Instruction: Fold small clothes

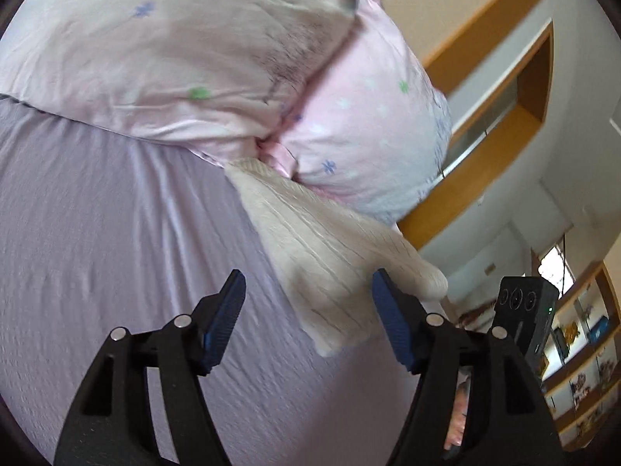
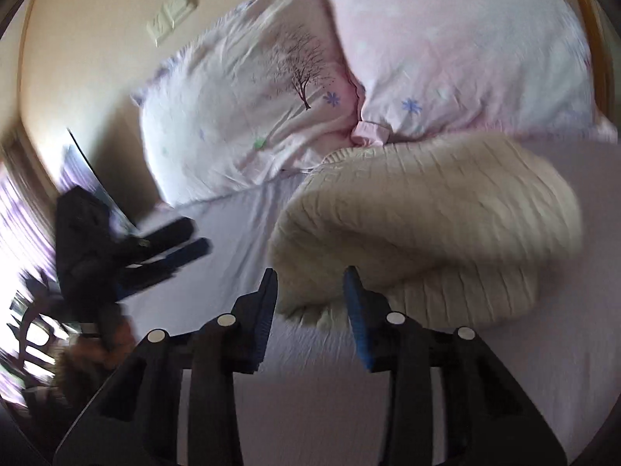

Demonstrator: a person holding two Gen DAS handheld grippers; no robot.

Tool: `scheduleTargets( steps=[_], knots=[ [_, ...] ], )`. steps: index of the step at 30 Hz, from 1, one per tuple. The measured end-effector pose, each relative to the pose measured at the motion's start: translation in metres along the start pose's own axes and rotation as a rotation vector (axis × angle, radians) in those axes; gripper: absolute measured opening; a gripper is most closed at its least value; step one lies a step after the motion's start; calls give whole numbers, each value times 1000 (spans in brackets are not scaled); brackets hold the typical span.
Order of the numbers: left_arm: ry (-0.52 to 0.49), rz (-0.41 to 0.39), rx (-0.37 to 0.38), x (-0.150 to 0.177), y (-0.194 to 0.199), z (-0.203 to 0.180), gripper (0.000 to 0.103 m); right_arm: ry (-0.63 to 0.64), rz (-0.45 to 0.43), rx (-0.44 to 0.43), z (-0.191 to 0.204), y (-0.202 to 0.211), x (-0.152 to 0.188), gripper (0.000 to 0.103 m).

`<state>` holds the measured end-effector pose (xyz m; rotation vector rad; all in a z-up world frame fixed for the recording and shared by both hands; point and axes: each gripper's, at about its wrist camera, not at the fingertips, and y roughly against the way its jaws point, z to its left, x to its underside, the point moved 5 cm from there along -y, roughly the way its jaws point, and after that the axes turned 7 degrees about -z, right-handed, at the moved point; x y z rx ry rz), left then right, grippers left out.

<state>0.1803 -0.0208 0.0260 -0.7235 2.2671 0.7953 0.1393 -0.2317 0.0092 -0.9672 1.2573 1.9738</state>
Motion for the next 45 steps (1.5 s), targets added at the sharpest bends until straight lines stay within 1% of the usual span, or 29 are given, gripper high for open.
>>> scheduleTargets(
  steps=[1,2,4,6,7,8,9,10,11,14,17,19,22,24,27,29,30,31,32,33,34,35,37,38,39,40,43,44,45],
  knots=[
    [-11,-9,-19,-1,1,3,67,38,13,67,1,-11,-3,43],
    [-31,-13,-36,0,2,6,68,59,31,122,-2,-19,-4,53],
    [-33,-9,-42,0,0,8,69,81,61,210,-9,-31,-3,67],
    [-19,-9,-32,0,1,11,69,103,137,244,-17,-47,9,70],
    [-14,-8,-33,0,0,12,70,108,129,232,-20,-51,13,70],
    [-11,-6,-34,0,-1,14,71,107,119,221,-22,-50,13,62],
    [-8,-2,-38,0,-2,15,71,91,112,198,-23,-46,12,51],
    [-2,2,-41,0,-2,18,71,45,96,163,-25,-38,8,15],
    [5,6,-41,0,-2,19,71,0,88,122,-27,-31,7,9],
    [18,9,-33,0,-2,21,71,-87,51,6,-23,-8,5,8],
    [24,12,-26,0,-2,21,72,-97,42,-63,-8,8,14,7],
    [24,20,-22,1,-3,20,72,-70,62,-90,5,14,28,3],
    [13,31,-9,2,-4,17,72,14,109,6,4,3,44,3],
    [-11,46,0,5,-6,12,72,-56,140,-26,-8,4,48,3],
    [-61,78,32,12,-9,-1,72,-174,87,-95,-27,35,39,5],
    [-113,107,66,18,-13,-16,72,-289,14,-100,-53,62,31,26],
    [-150,123,72,22,-16,-25,73,-347,-15,-89,-67,70,30,30],
    [-189,140,75,26,-19,-35,73,-421,-39,-50,-89,78,27,39],
    [-244,162,83,34,-22,-50,75,-452,-52,-21,-100,79,25,43],
    [-283,176,87,40,-24,-59,76,-484,-65,12,-112,82,23,43],
    [-368,187,79,50,-28,-76,77,-517,-76,28,-122,83,20,43],
    [-430,188,67,56,-31,-85,81,-529,-87,12,-125,82,15,43],
    [-556,185,29,69,-39,-102,84,-489,-82,12,-118,75,9,43],
    [-587,190,17,73,-44,-106,84,-456,-67,16,-111,70,7,44],
    [-602,198,6,76,-49,-109,84,-427,-52,18,-105,67,6,48],
    [-607,213,-2,78,-57,-110,84,-396,-48,18,-97,63,4,57],
    [-593,264,-43,83,-75,-103,84,-329,-78,43,-89,65,4,59],
    [-587,278,-49,83,-78,-101,84,-279,-74,78,-88,62,4,53],
    [-575,293,-52,83,-81,-98,83,-245,-56,93,-86,55,6,36]
  ],
)
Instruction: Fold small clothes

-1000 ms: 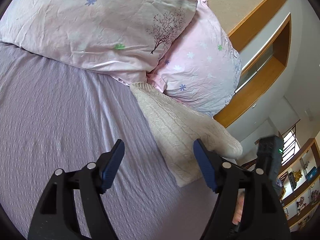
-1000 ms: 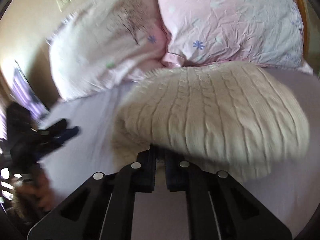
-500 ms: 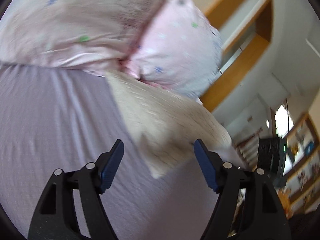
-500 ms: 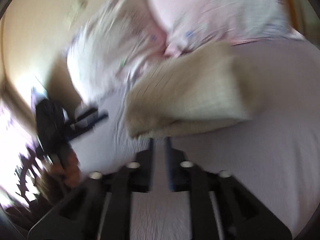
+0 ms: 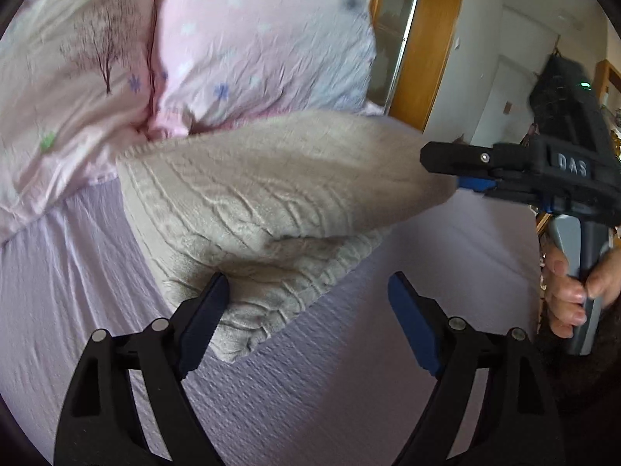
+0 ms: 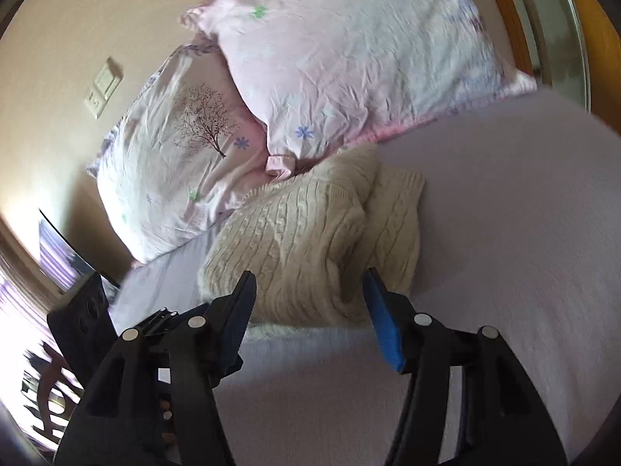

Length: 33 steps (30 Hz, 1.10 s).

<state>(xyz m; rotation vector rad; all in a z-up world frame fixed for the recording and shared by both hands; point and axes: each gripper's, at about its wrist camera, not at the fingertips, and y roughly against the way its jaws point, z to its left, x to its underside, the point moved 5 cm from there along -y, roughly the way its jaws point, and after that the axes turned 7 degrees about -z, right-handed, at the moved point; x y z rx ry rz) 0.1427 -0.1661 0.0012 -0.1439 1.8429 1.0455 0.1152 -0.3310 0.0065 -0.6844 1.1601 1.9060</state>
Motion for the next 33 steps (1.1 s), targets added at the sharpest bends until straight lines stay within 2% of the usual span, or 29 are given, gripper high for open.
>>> scheduleTargets(
  steps=[1,3,5,8,9,11,12,13,15,16,17,19,20,22,25,29,32,33],
  knots=[
    [13,4,6,-1,-2,2,83,43,33,19,0,-10,3,10],
    [32,19,14,-2,-3,5,80,60,15,29,-5,-8,2,9],
    [43,30,20,0,-3,7,69,61,-67,58,-14,8,-14,9],
    [61,48,46,3,-4,10,55,44,-104,87,-30,21,-28,9],
    [66,54,54,4,-4,11,53,53,-93,111,-35,18,-28,9],
    [57,61,55,5,-5,10,51,84,5,186,-44,-5,-14,9],
    [48,65,52,6,-5,9,51,80,80,191,-50,-18,-2,9],
    [40,70,48,7,-3,8,51,76,117,190,-51,-24,4,9],
    [63,81,63,6,4,9,51,52,118,158,-49,-17,3,11],
    [113,68,88,2,14,15,53,-3,98,97,-49,-6,-5,26],
    [155,47,106,-2,21,21,60,-55,64,59,-53,4,-13,54],
    [269,-28,130,-12,38,40,75,-123,-10,-1,-60,17,-30,87],
    [348,-72,140,-18,45,55,79,-154,-4,-26,-64,14,-37,87],
    [462,-91,137,-22,46,76,80,-211,58,-62,-70,-6,-42,87],
    [586,-20,132,-17,20,96,82,-249,175,-56,-73,-47,-39,87],
    [667,80,144,-9,-15,99,82,-281,260,-61,-77,-82,-32,87],
    [685,63,150,-12,-25,98,86,-322,268,-117,-78,-92,-30,85],
    [697,58,152,-13,-28,97,86,-342,257,-155,-78,-95,-29,78]
  ],
)
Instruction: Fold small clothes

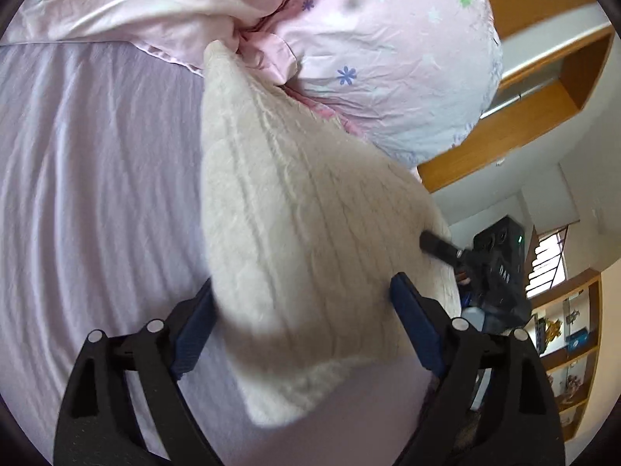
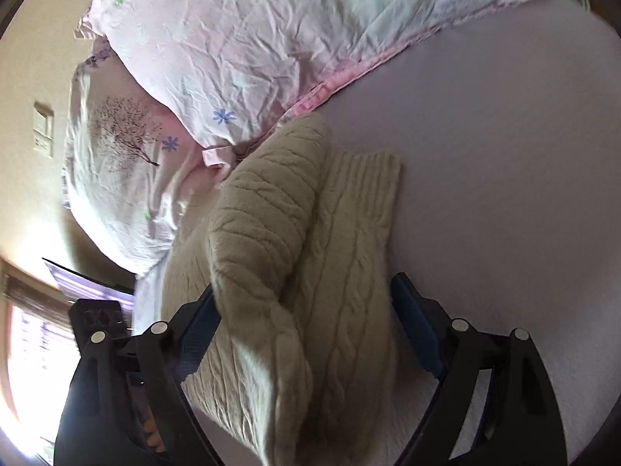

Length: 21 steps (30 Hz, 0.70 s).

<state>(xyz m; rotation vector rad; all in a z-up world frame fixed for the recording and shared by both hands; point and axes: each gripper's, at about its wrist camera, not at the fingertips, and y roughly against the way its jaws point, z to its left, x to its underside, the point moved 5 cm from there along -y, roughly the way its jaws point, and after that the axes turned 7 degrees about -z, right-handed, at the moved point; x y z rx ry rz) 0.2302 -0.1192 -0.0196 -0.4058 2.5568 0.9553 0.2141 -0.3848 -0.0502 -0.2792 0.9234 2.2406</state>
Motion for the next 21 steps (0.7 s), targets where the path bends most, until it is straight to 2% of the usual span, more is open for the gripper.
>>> scheduleTargets(
  steps=[1,3,4,5,7,8,12,14,16,17,19,21],
  knots=[
    [23,-7,13,-3,-3,1,84,-25,13,-49,0,-4,0,50],
    [61,-22,-1,-12,-9,8,61,-28,-9,-77,4,-4,1,43],
    [71,-26,3,-13,-8,12,46,8,-26,-85,13,-2,2,40],
    [71,-32,25,-15,-2,14,40,33,-36,-95,22,0,3,39],
    [31,-46,32,-16,15,11,38,81,-37,-139,46,1,6,37],
    [-23,-68,8,-17,32,10,38,106,-29,-167,61,-3,8,37],
    [-118,-169,-52,-31,94,24,39,183,15,-230,104,-35,23,37],
    [-167,-218,-137,-38,119,39,42,203,71,-209,116,-67,35,40],
    [-194,-228,-265,-40,130,58,44,245,145,-129,123,-93,49,45],
    [-185,-211,-315,-36,137,70,44,282,135,-87,127,-92,52,49],
    [-197,-230,-318,-26,151,73,43,362,31,-37,137,-69,49,56],
    [-279,-287,-330,-14,171,61,43,406,-62,-55,148,-38,46,57]
  ],
)
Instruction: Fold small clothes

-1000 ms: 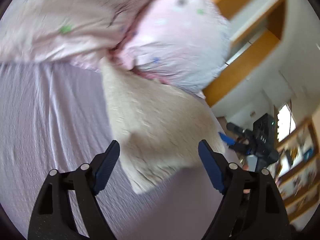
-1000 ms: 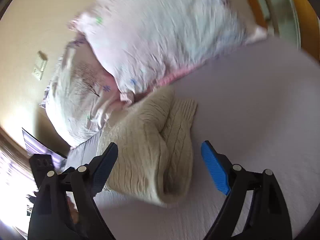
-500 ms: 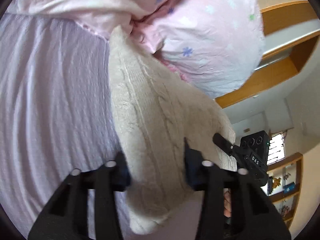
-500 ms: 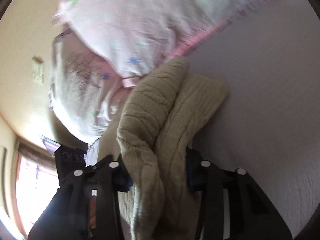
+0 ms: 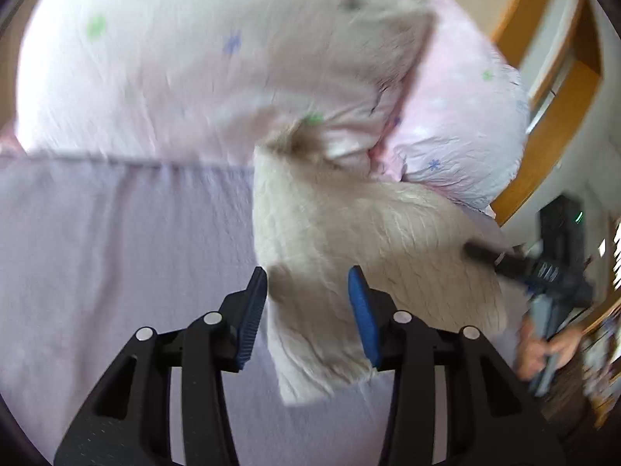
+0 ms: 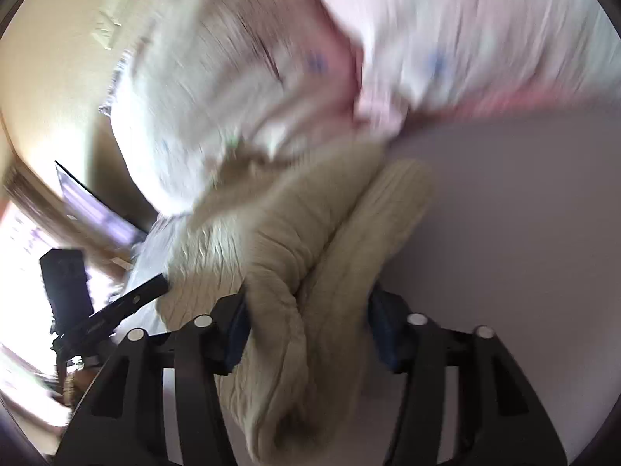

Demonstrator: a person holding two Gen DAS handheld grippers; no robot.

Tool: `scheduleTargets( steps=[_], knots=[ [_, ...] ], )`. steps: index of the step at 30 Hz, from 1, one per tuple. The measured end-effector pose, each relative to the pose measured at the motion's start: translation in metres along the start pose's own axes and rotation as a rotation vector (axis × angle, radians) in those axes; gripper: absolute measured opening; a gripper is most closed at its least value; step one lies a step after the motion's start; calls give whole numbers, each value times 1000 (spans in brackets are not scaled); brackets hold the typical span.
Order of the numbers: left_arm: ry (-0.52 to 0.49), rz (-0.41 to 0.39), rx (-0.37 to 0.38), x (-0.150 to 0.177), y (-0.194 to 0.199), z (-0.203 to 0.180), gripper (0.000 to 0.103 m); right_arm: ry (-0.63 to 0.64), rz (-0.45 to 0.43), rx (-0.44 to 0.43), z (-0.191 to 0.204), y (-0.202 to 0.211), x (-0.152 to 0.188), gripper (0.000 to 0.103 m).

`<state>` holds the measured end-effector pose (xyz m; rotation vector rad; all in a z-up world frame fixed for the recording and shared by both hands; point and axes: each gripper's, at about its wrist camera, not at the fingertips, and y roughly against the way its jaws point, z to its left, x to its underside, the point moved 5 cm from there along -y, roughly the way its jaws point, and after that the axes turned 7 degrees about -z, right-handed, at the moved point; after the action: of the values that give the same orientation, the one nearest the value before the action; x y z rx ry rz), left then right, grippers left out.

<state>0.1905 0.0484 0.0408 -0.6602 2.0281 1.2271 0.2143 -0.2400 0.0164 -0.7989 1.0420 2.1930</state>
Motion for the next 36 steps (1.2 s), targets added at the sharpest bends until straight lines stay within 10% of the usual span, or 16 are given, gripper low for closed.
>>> scheduleTargets(
  steps=[4,8,12,13,14,18,22,27,30,36],
  knots=[
    [-89,-45,168,14,40,-42,55,1,46,-250,46,38,11,69],
    [-264,5,125,39,32,-77,56,124,16,25,44,43,29,68],
    [-343,75,94,58,16,-84,56,40,109,16,15,26,42,55],
    [-350,91,86,61,12,-83,56,49,124,14,11,24,46,42],
    [-353,103,80,63,4,-82,56,59,135,6,11,16,50,8],
    [-317,163,41,70,-17,-66,56,56,-7,151,-17,18,31,7],
    [-311,186,59,73,-23,-65,51,-12,48,196,-46,7,31,7],
    [-330,251,86,86,-15,-65,51,125,70,204,-17,19,37,14],
    [-284,197,155,78,8,-65,52,110,-100,157,-1,57,11,66],
    [-188,25,241,31,23,-78,62,114,-41,-84,46,20,-5,60]
  ],
)
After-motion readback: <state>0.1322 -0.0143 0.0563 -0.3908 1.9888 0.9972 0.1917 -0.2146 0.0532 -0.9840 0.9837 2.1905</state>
